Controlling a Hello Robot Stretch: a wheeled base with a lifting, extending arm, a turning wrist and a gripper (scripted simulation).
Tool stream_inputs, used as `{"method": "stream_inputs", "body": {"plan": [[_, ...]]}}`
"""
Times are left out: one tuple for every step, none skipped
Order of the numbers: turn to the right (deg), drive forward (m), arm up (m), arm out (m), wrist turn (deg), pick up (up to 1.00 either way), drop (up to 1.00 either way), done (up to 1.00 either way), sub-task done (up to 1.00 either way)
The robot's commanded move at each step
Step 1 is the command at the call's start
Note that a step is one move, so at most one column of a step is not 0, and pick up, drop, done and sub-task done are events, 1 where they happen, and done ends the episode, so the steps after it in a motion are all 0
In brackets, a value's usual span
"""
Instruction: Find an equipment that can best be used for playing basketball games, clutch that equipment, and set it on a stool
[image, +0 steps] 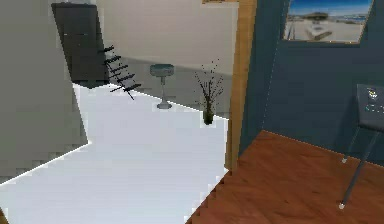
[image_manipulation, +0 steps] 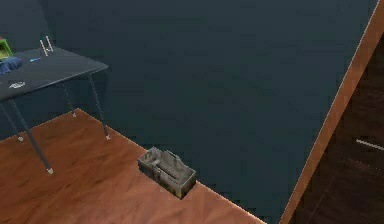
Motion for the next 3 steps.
{"method": "stream_inputs", "body": {"plan": [[-3.0,0.00,0.00,0.00,0.0,0.00,0.00,0.00,0.00],[0.0,0.45,0.00,0.00,0.0,0.00,0.00,0.00,0.00],[-18.0,0.00,0.00,0.00,0.0,0.00,0.00,0.00,0.00]]}}
